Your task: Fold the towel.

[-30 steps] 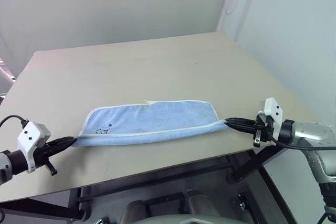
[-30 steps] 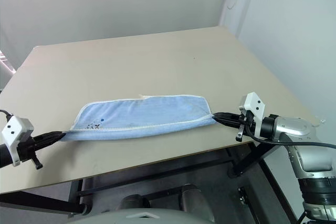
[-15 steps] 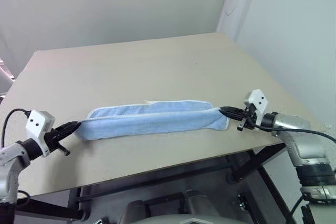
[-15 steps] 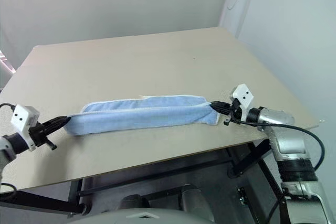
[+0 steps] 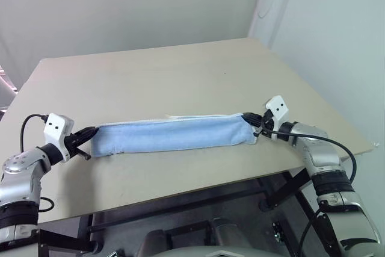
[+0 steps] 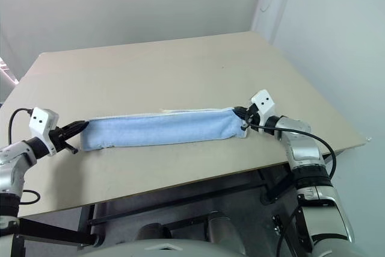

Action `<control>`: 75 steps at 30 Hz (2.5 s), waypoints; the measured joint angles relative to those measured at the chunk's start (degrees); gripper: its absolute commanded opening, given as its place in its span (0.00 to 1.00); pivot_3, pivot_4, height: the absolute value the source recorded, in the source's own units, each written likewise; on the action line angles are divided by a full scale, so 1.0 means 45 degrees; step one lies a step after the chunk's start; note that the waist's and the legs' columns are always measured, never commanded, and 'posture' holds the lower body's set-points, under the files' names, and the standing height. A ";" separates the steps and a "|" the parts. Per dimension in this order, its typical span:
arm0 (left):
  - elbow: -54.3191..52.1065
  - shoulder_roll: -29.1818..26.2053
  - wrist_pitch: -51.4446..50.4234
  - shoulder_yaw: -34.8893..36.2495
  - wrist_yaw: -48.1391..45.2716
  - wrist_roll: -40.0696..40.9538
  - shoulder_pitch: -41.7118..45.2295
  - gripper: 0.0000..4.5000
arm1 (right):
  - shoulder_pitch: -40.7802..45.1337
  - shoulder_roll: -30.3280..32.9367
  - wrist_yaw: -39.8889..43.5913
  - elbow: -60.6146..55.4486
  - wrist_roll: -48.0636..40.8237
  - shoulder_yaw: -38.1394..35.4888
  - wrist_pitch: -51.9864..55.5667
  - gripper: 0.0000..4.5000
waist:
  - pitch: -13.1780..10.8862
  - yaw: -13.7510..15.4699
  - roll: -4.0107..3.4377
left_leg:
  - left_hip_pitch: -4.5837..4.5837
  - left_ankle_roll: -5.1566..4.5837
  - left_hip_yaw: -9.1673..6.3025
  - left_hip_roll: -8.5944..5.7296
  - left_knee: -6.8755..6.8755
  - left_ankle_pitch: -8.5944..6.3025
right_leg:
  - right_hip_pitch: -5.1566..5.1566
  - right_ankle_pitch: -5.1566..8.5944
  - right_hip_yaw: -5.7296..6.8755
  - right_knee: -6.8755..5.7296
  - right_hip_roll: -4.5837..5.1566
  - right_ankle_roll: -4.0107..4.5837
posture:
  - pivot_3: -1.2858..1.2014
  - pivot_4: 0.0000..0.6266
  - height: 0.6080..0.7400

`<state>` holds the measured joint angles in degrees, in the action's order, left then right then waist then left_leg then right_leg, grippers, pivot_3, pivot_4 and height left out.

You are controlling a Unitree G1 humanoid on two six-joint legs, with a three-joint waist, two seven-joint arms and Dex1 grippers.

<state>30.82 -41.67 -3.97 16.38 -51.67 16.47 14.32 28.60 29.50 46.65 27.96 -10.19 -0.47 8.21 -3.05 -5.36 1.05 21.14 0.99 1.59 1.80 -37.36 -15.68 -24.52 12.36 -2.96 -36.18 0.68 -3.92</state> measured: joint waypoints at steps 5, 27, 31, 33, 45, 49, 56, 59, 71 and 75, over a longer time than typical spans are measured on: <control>0.1766 0.0306 0.0769 -0.0477 0.0256 -0.0511 0.1309 0.01 | 0.1184 -0.0530 -0.0604 0.2271 0.0607 0.0157 -0.0782 0.00 | 0.0005 -0.0010 0.0007 | 0.0008 -0.0001 -0.0002 -0.0002 0.0003 0.0001 | -0.0001 -0.0041 -0.0003 0.0001 -0.0002 -0.0002 | 0.52 0.00 0.92; 0.3517 0.0758 0.1753 -0.0199 0.1056 -0.0478 0.2359 0.95 | 0.2585 -0.1282 -0.1043 0.4019 0.0000 -0.0797 0.0208 0.85 | 0.0008 -0.0018 0.0010 | 0.0014 -0.0002 -0.0017 0.0001 -0.0001 0.0001 | -0.0003 -0.0053 -0.0004 -0.0013 0.0001 -0.0011 | 0.52 0.00 0.92; 0.1073 0.0463 0.0983 0.0233 0.0695 0.0211 0.1515 0.95 | 0.2417 -0.0567 -0.0782 0.1837 -0.1659 -0.1888 0.3940 0.85 | 0.0008 -0.0003 0.0008 | 0.0029 -0.0001 -0.0019 0.0005 0.0011 0.0001 | -0.0012 -0.0052 -0.0005 -0.0009 0.0020 -0.0012 | 0.52 0.00 0.92; -0.0137 0.0378 0.0456 0.0313 0.0497 0.0548 0.1034 0.95 | 0.2105 -0.0152 -0.0579 0.0537 -0.2562 -0.2323 0.5956 0.85 | 0.0011 0.0017 0.0009 | 0.0032 -0.0001 -0.0023 0.0004 0.0014 0.0000 | -0.0013 -0.0051 0.0000 -0.0006 0.0021 -0.0015 | 0.52 0.00 0.92; -0.4174 0.0939 -0.1167 -0.0863 -0.0138 0.1150 -0.0704 0.95 | 0.0792 0.0975 0.0019 -0.1326 -0.8294 -0.5442 1.8080 0.85 | 0.0015 -0.0019 0.0010 | 0.0002 -0.0002 -0.0025 0.0005 -0.0014 0.0001 | 0.0012 -0.0003 0.0000 -0.0006 -0.0019 -0.0003 | 0.52 0.00 0.92; -0.4142 0.1237 -0.1160 -0.1301 -0.0100 0.0862 -0.0621 0.95 | 0.0247 0.0153 -0.1114 -0.1317 -0.8521 -0.5831 1.8649 0.85 | 0.0016 -0.0038 0.0008 | 0.0007 -0.0002 -0.0024 0.0005 -0.0011 0.0001 | 0.0009 -0.0003 -0.0002 -0.0006 -0.0023 -0.0004 | 0.52 0.00 0.92; -0.4084 0.1332 -0.1161 -0.1755 -0.0135 0.0479 -0.0480 0.95 | 0.0204 -0.1436 -0.3405 -0.0888 -0.7784 -0.6758 1.8575 0.85 | 0.0016 -0.0004 0.0006 | 0.0031 -0.0002 -0.0025 0.0001 -0.0014 0.0001 | -0.0002 -0.0005 -0.0004 0.0006 -0.0016 -0.0010 | 0.52 0.00 0.92; -0.4001 0.1329 -0.1160 -0.1763 -0.0132 0.0417 -0.0388 0.95 | 0.0391 -0.1725 -0.4081 -0.0345 -0.7505 -0.7230 1.8231 0.85 | 0.0019 -0.0011 0.0011 | 0.0031 -0.0002 -0.0024 0.0000 -0.0012 0.0001 | 0.0001 -0.0005 -0.0004 0.0015 -0.0015 -0.0013 | 0.52 0.00 0.92; -0.3981 0.1355 -0.1158 -0.1800 -0.0026 0.0351 -0.0506 0.95 | 0.2085 -0.1434 -0.6139 0.3388 -0.7225 -0.8525 1.4936 0.85 | 0.0031 -0.0073 -0.0025 | -0.0011 0.0047 -0.0068 0.0069 -0.0098 -0.0029 | 0.0239 -0.0029 0.0023 0.0321 0.0028 -0.0044 | 0.52 0.00 0.92; -0.3981 0.1352 -0.1157 -0.1795 0.0020 0.0346 -0.0526 0.95 | 0.2239 -0.1219 -0.6288 0.3560 -0.7088 -0.8491 1.4469 0.85 | 0.0049 -0.0055 -0.0059 | 0.0053 0.0044 0.0004 0.0087 -0.0084 -0.0027 | 0.0245 -0.0090 0.0027 0.0461 0.0080 -0.0080 | 0.52 0.00 0.92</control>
<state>12.91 -35.59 -9.17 8.31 -51.58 18.03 11.95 38.68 24.01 18.35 43.98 -42.08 -38.68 73.32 -2.83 -5.61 0.79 21.37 1.19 1.61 2.19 -37.74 -15.80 -23.42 11.95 -2.83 -34.11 1.04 -4.28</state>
